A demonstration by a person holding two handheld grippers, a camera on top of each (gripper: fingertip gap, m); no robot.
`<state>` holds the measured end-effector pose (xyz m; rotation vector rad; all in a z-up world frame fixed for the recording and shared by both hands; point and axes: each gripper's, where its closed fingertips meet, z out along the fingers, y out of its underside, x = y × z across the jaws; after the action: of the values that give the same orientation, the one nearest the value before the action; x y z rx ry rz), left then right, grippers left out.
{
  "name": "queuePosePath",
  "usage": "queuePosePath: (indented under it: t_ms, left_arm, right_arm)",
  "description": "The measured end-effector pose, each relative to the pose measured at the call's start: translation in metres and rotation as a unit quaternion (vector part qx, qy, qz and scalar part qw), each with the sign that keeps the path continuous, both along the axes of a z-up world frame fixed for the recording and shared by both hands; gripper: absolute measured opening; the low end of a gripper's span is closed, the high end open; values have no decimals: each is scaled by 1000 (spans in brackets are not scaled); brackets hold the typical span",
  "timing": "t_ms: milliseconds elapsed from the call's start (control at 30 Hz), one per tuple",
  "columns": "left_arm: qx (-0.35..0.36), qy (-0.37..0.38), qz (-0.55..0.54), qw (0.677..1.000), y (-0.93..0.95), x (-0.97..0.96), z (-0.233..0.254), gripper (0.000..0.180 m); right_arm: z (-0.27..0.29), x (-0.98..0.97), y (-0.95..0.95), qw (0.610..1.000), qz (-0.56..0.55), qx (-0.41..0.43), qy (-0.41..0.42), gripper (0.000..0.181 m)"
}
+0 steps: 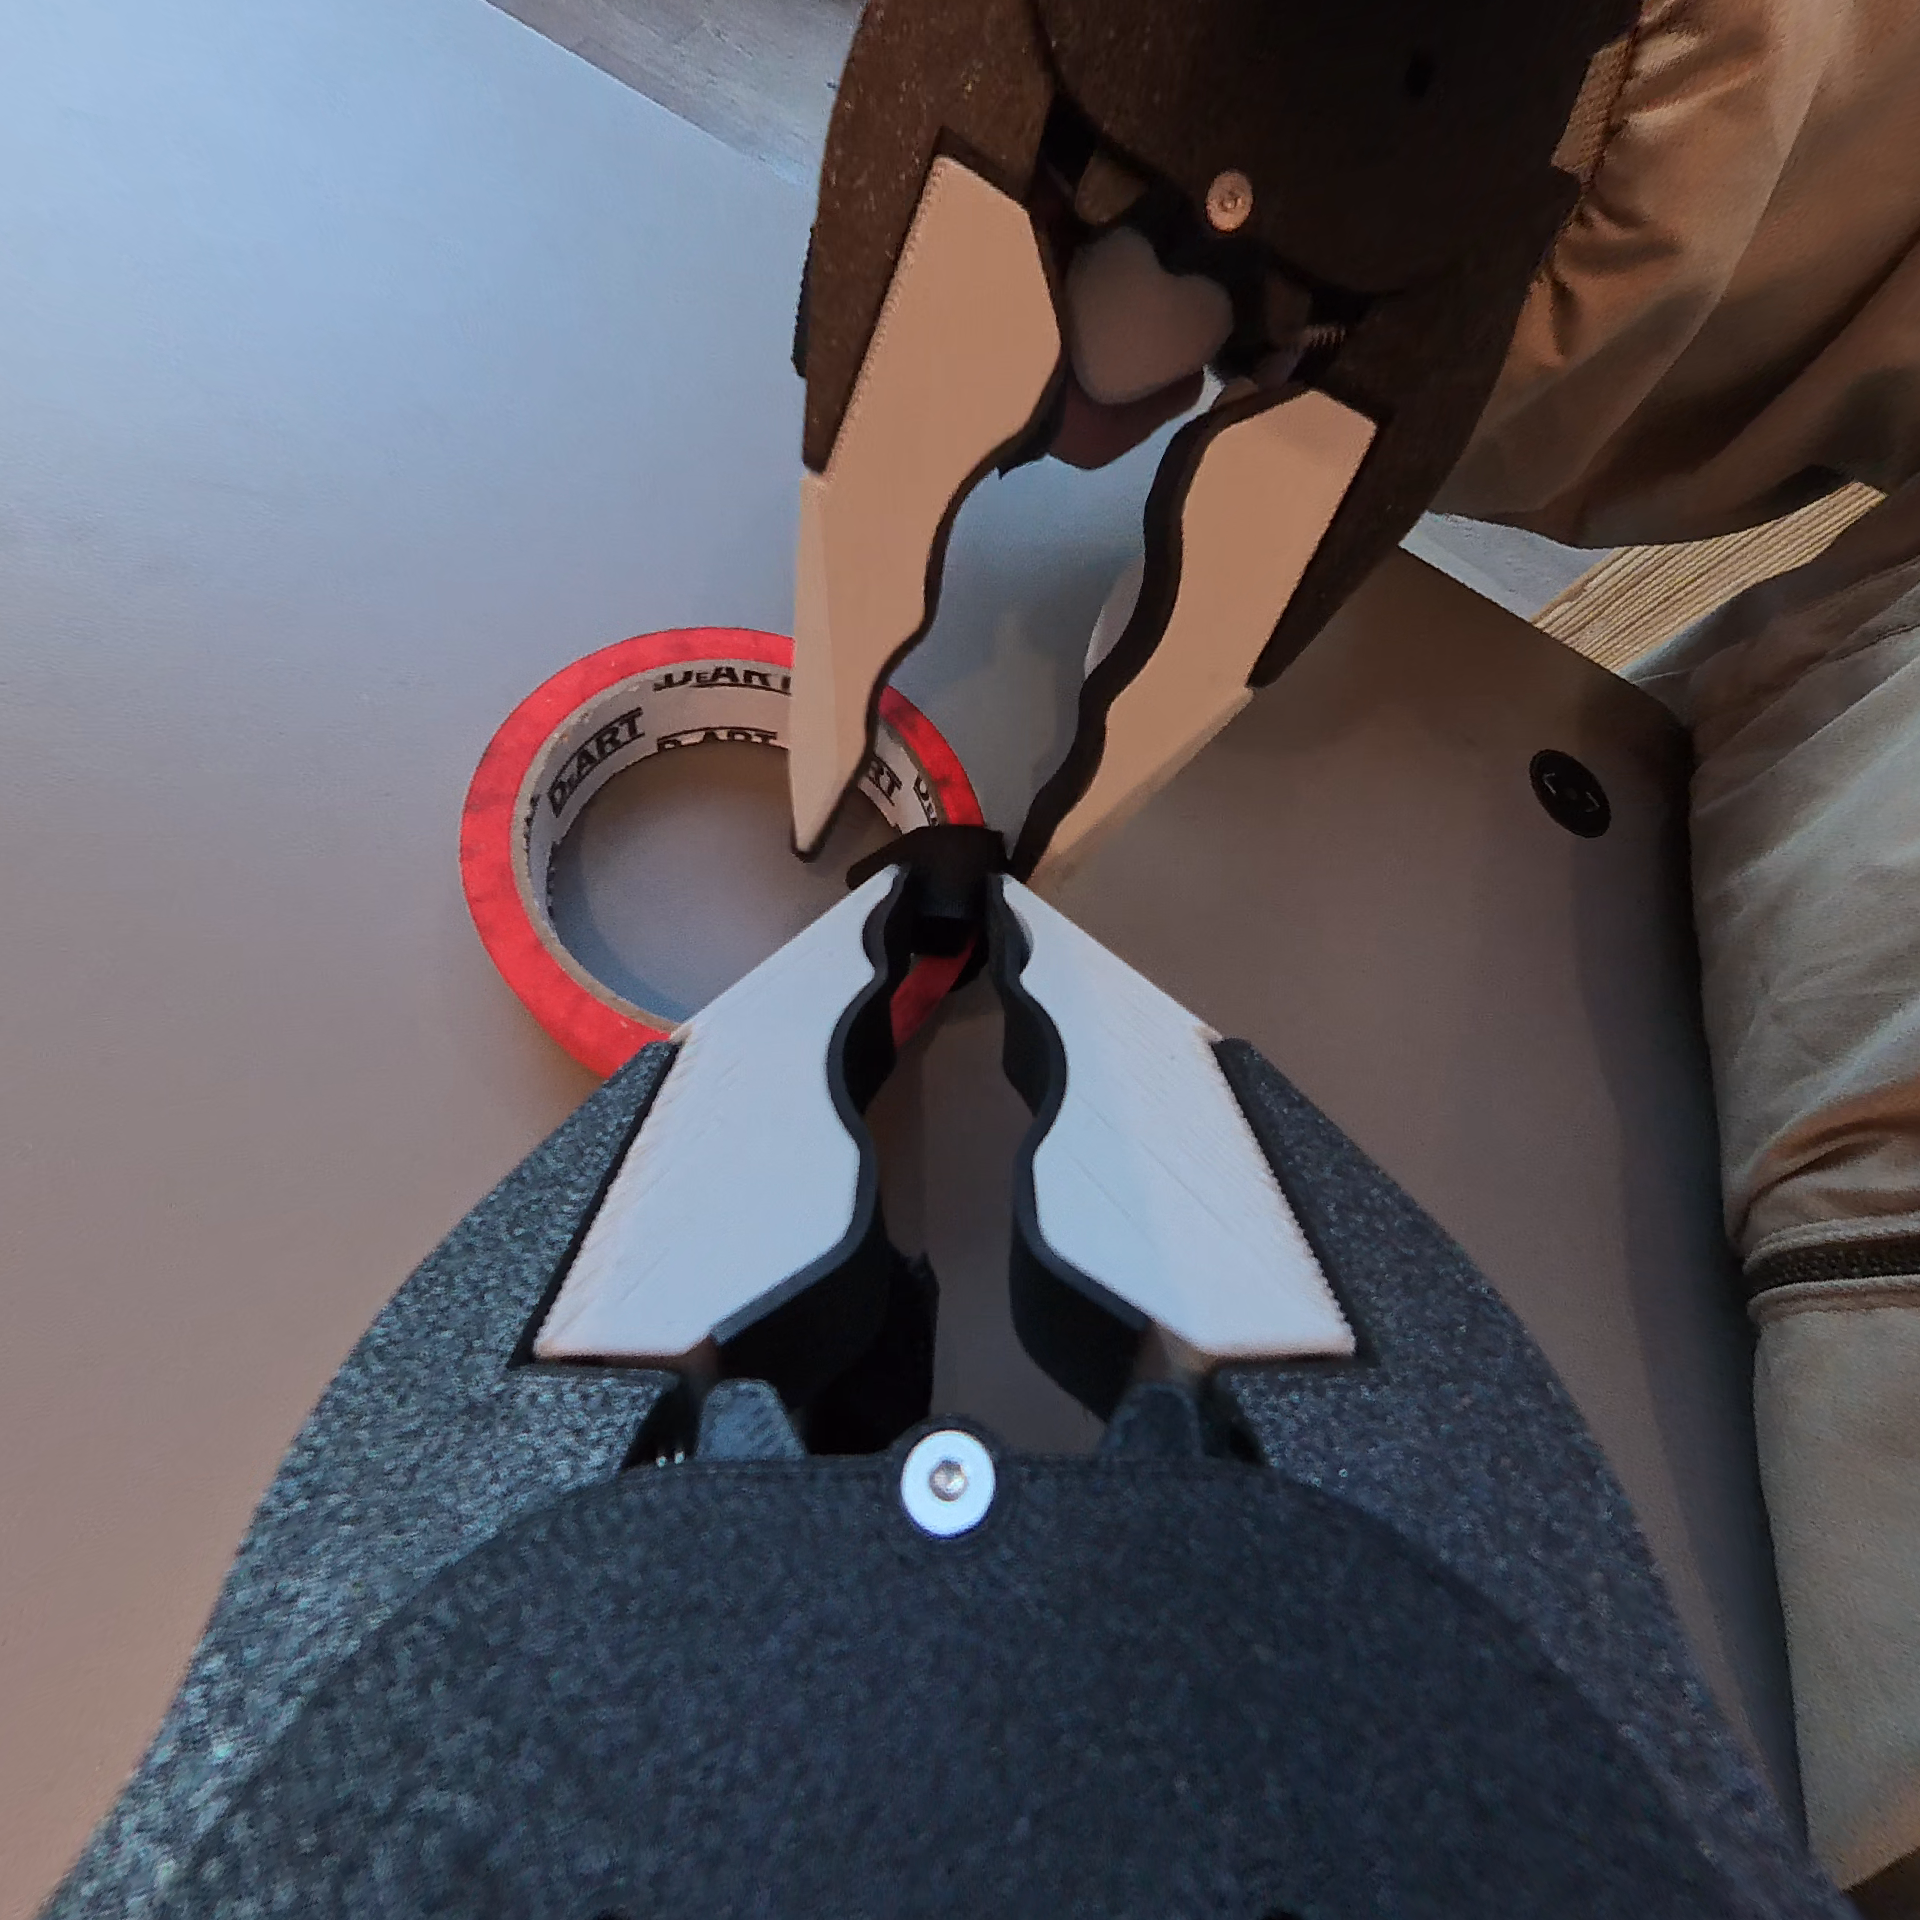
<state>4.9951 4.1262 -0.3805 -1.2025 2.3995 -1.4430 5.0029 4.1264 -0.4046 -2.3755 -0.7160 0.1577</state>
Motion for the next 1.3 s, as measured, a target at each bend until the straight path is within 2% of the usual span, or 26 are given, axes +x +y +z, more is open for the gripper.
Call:
queuePosePath:
  t_ms: [100,167,267,467,500,533,567,667,767,867,1000,1133,1300]
  left_arm:
    - [1,0,0,1000,-1,0,0,14]
    - [5,-1,0,1000,0,0,0,14]
    - [-1,-1,1,1000,0,-1,0,14]
    - [-6,1,14,1000,-1,1,0,15]
    - [-17,3,23,1000,-2,0,3,15]
    - [-31,9,30,999,-2,-1,7,23]
    - [-40,16,45,998,1,-3,10,31]
    - [-68,10,95,993,13,-19,26,30]
    - [-83,5,148,986,20,-50,36,30]
    - [-88,-14,230,969,29,-82,43,30]
    - [-59,-13,353,934,43,-116,35,30]
    - [-100,-32,406,908,22,-123,40,29]
    - [-102,-19,378,920,-16,-123,44,29]
  right_arm:
    - [-5,-7,-2,1000,16,-14,7,25]
    - [-6,-8,0,1000,24,-12,-2,22]
    - [-8,-10,-2,998,23,-43,28,18]
    - [-8,-9,0,999,12,-36,32,23]
    - [-5,-6,0,999,0,-31,30,28]
    - [0,-1,1,999,-19,-24,33,41]
    - [10,2,-1,998,-36,-17,43,45]
    - [37,6,-15,994,-89,17,65,40]
    - [58,3,-37,979,-162,52,108,42]
    - [74,-8,-57,947,-253,112,166,43]
    - [65,-18,-85,893,-383,142,188,46]
    - [55,-44,-94,883,-410,151,171,42]
    - [61,-60,-91,886,-397,157,180,40]
